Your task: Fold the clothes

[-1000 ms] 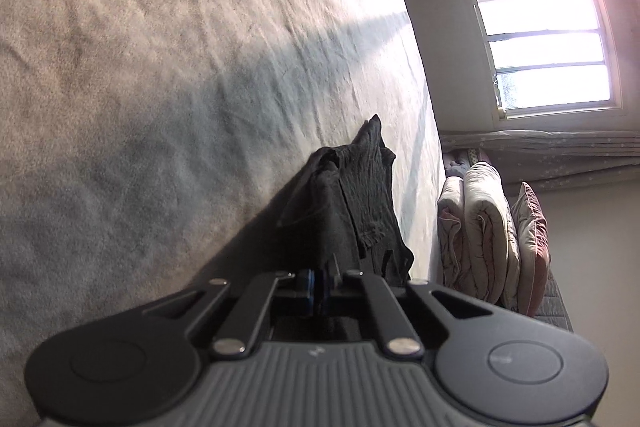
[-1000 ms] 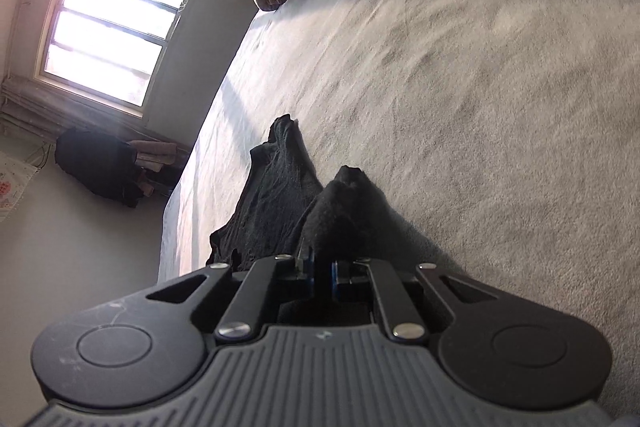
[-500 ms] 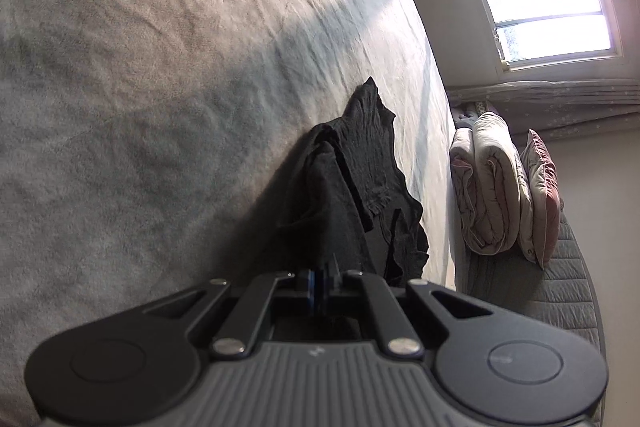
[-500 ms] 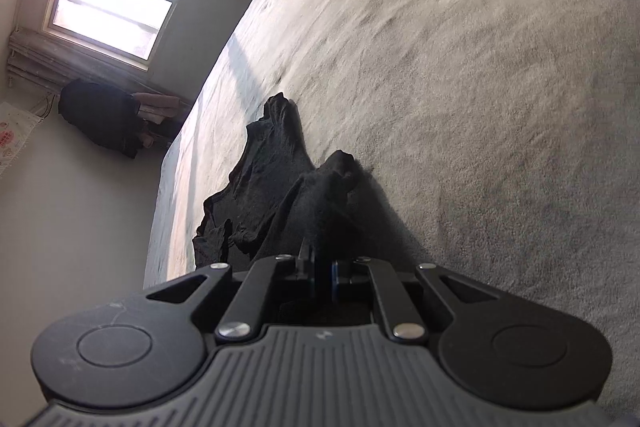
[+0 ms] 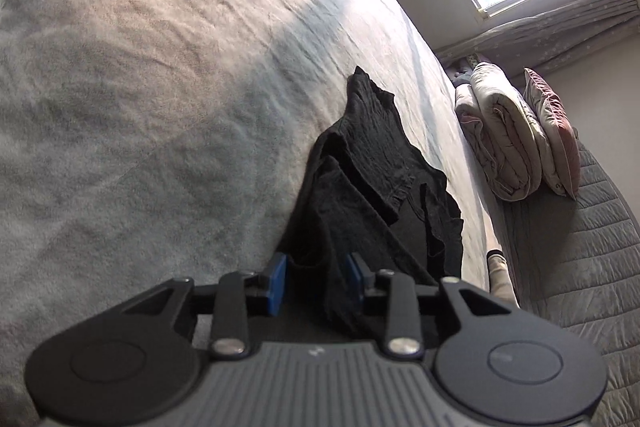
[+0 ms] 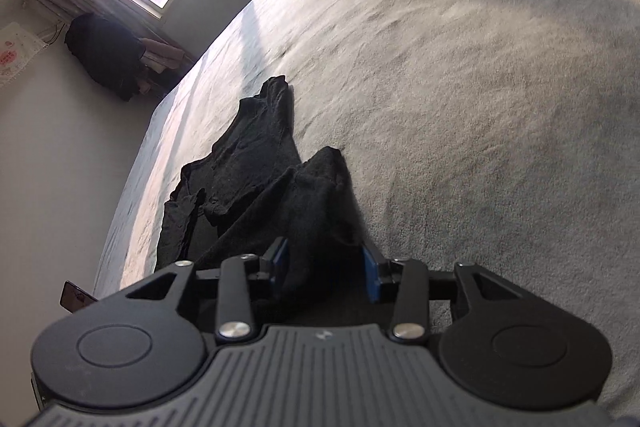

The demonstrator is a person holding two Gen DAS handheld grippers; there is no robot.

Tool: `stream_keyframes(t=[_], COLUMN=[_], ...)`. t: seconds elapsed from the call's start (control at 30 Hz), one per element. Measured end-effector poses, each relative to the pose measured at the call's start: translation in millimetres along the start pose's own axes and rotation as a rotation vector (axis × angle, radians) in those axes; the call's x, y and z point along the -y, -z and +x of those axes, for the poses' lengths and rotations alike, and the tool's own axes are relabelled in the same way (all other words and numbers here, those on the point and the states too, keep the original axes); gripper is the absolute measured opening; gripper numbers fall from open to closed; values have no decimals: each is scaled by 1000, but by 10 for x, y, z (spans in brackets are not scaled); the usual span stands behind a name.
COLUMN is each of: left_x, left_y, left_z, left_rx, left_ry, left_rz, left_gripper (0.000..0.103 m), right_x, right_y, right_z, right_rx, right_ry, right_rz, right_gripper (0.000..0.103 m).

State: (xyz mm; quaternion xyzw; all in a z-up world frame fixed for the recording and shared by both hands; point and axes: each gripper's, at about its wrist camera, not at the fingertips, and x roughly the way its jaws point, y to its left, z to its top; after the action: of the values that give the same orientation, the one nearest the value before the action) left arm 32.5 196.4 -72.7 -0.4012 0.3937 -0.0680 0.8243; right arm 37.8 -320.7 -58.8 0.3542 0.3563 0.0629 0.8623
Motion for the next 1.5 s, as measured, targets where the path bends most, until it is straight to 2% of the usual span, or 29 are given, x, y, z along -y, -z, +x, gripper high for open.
stream_keyframes(t=[0.13,0.2,0.47,0.53,0.67,0.9,1.0,1.07,1.2,1.3,1.4,1.5], left_x=[95,167,503,530,524,627,667,693,755,792,797,765], left_y=[-167,-212,-253,-234,-249,-113,-49,-6,91,135,138,109], left_z=[0,67,481,551,667,737,742,743,660,589,567,595], left_rx=[56,73,124,140,116,99,109,117,160,193,202,190], left_ry=[-5,-19,-110,-118,-124,-135,-161,-177,-187,-182,-185,-191], left_rz=[94,171,551,611,655,801,841,867,908,925,919,885], left_gripper=[34,34,34,34,32,31,23,11,8,8,8,8], right_x=[-152,-221,-390,-406,-408,-406,-409,-421,-445,-496,-525,-474], right_y=[-82,-100,-75,-68,-85,-113,-105,-88,-54,-44,-38,-40], right_z=[-78,-66,234,295,367,428,448,461,489,496,587,745], right_rx=[89,110,85,83,79,85,89,91,96,111,91,58], right_ry=[26,27,65,76,79,102,119,129,150,154,153,169], right_rz=[-143,-201,-341,-361,-365,-393,-419,-444,-492,-535,-557,-538], right_gripper=[55,55,55,55,55,55,55,54,53,53,51,42])
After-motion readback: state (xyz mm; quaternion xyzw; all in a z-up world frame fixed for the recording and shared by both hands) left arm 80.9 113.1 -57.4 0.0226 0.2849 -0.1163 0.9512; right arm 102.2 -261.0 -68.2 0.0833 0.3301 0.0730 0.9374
